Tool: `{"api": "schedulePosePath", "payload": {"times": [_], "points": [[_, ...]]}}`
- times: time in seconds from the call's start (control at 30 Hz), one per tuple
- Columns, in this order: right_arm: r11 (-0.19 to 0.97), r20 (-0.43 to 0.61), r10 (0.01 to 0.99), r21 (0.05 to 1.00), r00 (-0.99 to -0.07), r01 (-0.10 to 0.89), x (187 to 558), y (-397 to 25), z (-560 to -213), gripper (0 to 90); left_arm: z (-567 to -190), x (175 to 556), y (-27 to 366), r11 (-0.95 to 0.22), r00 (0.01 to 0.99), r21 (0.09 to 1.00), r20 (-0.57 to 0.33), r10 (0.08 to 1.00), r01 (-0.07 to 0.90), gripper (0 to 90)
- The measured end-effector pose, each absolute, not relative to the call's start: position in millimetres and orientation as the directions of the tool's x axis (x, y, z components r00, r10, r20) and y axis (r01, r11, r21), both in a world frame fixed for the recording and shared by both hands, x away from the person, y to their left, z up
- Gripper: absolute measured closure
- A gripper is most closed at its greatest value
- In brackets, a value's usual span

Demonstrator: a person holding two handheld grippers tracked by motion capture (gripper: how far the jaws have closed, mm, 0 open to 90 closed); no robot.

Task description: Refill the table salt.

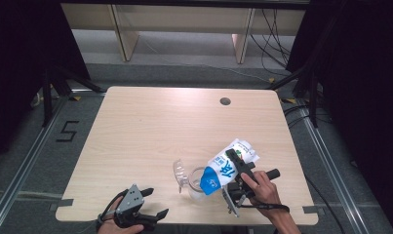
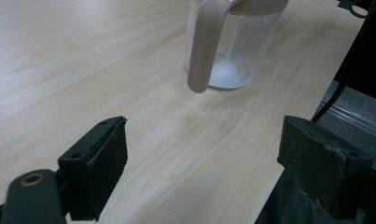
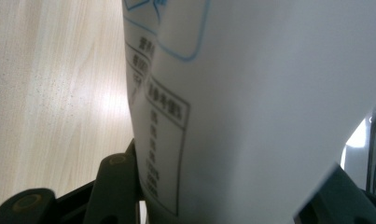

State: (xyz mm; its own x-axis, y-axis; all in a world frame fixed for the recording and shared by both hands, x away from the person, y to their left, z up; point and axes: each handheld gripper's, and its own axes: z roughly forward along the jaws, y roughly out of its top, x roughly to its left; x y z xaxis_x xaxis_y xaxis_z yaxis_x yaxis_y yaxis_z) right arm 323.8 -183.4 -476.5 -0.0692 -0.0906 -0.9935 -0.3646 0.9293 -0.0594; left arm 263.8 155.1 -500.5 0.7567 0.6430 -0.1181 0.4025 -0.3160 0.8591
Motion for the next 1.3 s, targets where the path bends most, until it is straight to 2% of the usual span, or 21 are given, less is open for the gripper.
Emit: {"api": "schedulePosePath", "payload": {"times": [0.27, 0.33, 0.37, 0.47, 0.57, 0.63, 0.7, 0.9, 1.0, 1.3], "points": [[0.939, -0.992, -0.082, -0.044, -0.096, -0.342, 322.8, -184.9, -477.7, 51.9, -500.3, 264.2, 155.3, -0.323, 0.762, 0.860, -0.111, 0.638, 0.396, 15.1], [0.925, -0.992, -0.115, -0.086, -0.055, -0.370, 323.9, -183.7, -474.4, 51.9, -500.5, 263.6, 155.0, -0.314, 0.755, 0.858, -0.122, 0.644, 0.406, 15.1], [0.931, -0.993, -0.083, -0.048, -0.081, -0.361, 323.8, -184.0, -478.1, 51.9, -500.4, 263.8, 155.1, -0.315, 0.757, 0.859, -0.119, 0.643, 0.403, 15.1], [0.935, -0.993, -0.086, -0.051, -0.084, -0.350, 322.7, -183.8, -478.3, 52.0, -500.5, 263.7, 155.0, -0.314, 0.755, 0.859, -0.121, 0.644, 0.405, 15.1], [0.927, -0.988, -0.144, -0.117, -0.049, -0.355, 321.7, -182.8, -472.5, 52.2, -500.4, 263.9, 155.1, -0.317, 0.757, 0.859, -0.117, 0.643, 0.402, 15.1], [0.941, -0.992, -0.102, -0.070, -0.079, -0.332, 320.6, -183.6, -477.0, 52.3, -500.5, 263.5, 154.9, -0.311, 0.754, 0.858, -0.125, 0.645, 0.408, 15.1], [0.928, -0.991, -0.127, -0.102, -0.046, -0.358, 322.1, -182.8, -474.5, 52.3, -500.2, 264.2, 155.5, -0.321, 0.760, 0.859, -0.113, 0.640, 0.398, 15.1], [0.941, -0.991, -0.110, -0.078, -0.078, -0.330, 320.2, -183.8, -476.9, 52.3, -500.5, 264.0, 155.1, -0.317, 0.757, 0.858, -0.118, 0.643, 0.403, 15.1], [0.926, -0.991, -0.129, -0.106, -0.042, -0.364, 322.8, -182.9, -474.7, 52.4, -500.4, 263.9, 155.1, -0.317, 0.757, 0.859, -0.118, 0.643, 0.403, 15.1], [0.931, -0.989, -0.140, -0.114, -0.049, -0.346, 321.0, -182.9, -473.3, 52.7, -500.4, 264.0, 155.2, -0.317, 0.757, 0.859, -0.117, 0.642, 0.402, 15.1]]}}
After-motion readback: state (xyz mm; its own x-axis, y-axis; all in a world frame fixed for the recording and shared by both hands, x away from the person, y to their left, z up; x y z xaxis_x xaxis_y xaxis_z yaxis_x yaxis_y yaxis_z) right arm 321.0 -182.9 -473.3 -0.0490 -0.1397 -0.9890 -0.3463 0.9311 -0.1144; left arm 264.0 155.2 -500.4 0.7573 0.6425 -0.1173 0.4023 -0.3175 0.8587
